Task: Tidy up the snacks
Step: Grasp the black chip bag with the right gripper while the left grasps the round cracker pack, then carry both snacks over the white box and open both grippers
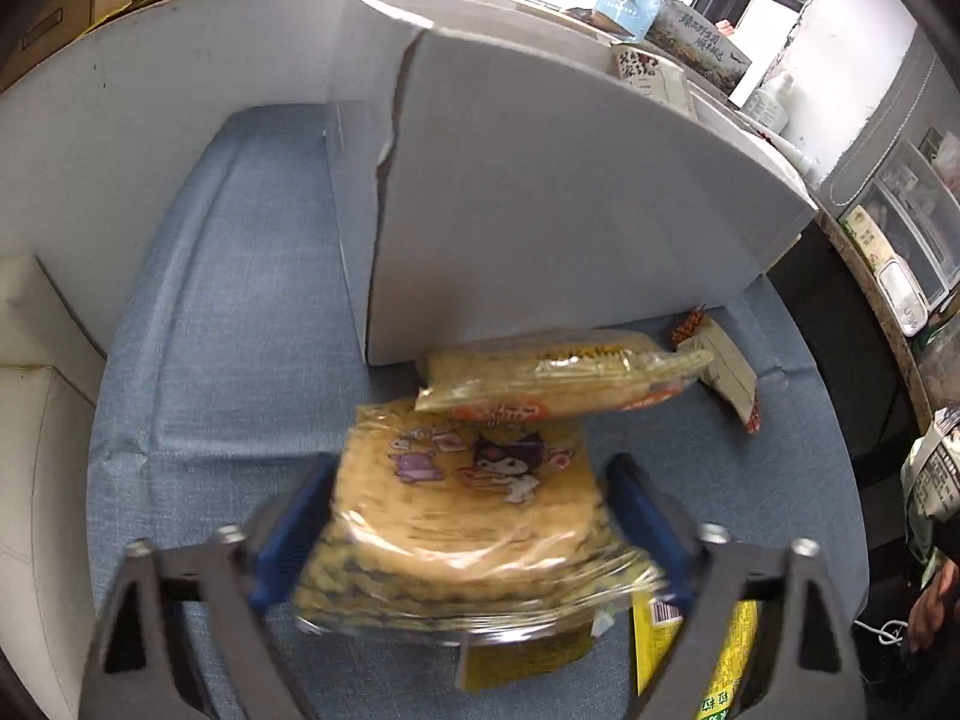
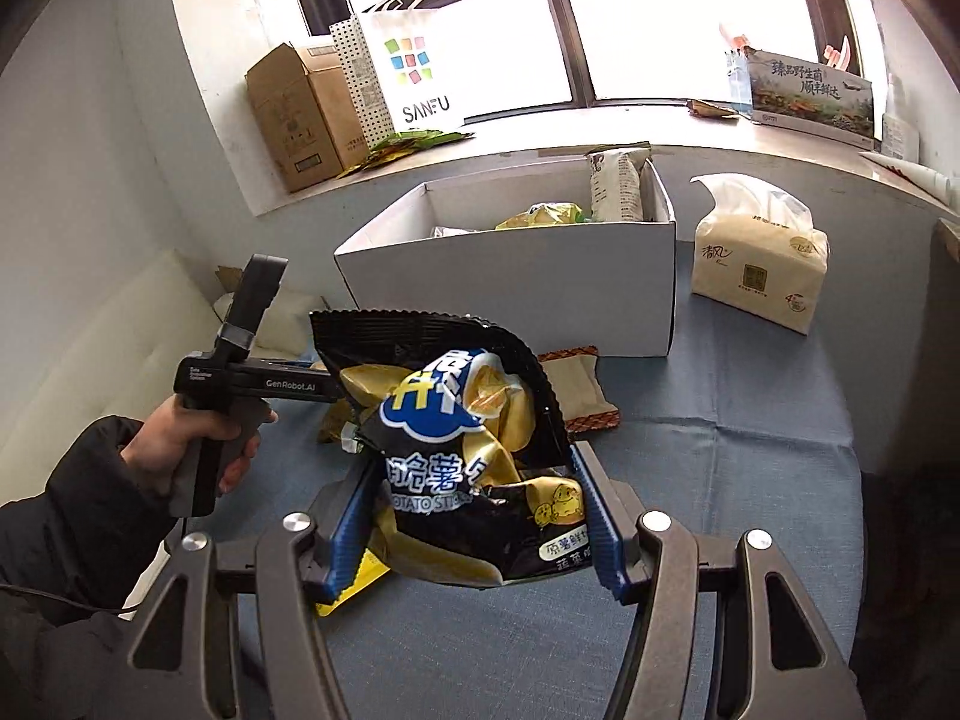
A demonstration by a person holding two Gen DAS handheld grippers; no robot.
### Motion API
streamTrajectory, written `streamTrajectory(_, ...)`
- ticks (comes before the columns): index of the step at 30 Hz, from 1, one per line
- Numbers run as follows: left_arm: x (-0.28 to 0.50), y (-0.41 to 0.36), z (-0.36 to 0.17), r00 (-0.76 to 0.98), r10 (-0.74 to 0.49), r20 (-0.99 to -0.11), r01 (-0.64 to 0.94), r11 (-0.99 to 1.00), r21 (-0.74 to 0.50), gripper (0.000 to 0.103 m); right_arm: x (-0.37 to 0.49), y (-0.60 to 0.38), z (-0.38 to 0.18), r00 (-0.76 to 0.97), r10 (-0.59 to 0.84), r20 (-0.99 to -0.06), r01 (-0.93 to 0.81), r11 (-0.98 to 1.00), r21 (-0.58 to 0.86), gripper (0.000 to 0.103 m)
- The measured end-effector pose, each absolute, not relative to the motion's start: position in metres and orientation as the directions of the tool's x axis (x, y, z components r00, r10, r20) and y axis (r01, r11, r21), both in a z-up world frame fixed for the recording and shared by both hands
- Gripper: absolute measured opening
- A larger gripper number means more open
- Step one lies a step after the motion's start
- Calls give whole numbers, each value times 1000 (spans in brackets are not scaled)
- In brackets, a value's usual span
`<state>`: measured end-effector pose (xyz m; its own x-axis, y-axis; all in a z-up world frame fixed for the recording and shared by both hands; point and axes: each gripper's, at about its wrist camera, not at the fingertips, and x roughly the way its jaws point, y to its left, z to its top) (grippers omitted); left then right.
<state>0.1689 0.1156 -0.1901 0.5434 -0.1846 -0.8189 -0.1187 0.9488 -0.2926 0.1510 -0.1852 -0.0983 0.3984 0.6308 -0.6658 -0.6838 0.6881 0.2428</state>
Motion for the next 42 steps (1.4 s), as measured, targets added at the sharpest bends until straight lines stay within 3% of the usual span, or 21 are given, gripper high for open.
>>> streamTrajectory(7,135,113,-163,604,-200,-771,-47,958,-284,79,149,-186,-101,395,635,-663,-681,688,253,65)
streamTrajectory(14,74,104,-98,737,-208,-643,40,963,-267,79,145,-178,-89,403,660,-634,-699,669,252,65)
streamTrajectory(22,112,102,-28,833,-220,-507,106,964,-244,79,194,-147,-57,423,681,-598,-687,671,278,65)
streamTrajectory(27,177,114,-12,837,-186,-515,84,973,-215,79,256,-121,-38,457,666,-590,-643,705,298,65)
streamTrajectory(37,280,130,-44,783,-109,-612,-4,984,-180,79,368,-83,-64,454,547,-704,-533,800,278,66)
streamTrajectory(40,295,131,-60,736,-103,-669,-20,985,-174,84,383,-84,-76,416,555,-720,-516,796,316,79)
streamTrajectory(41,299,133,-66,713,-95,-695,-43,983,-178,93,386,-86,-79,409,551,-727,-501,802,326,99)
streamTrajectory(42,299,135,-71,699,-96,-709,-58,980,-189,103,387,-88,-81,422,531,-735,-483,818,313,103)
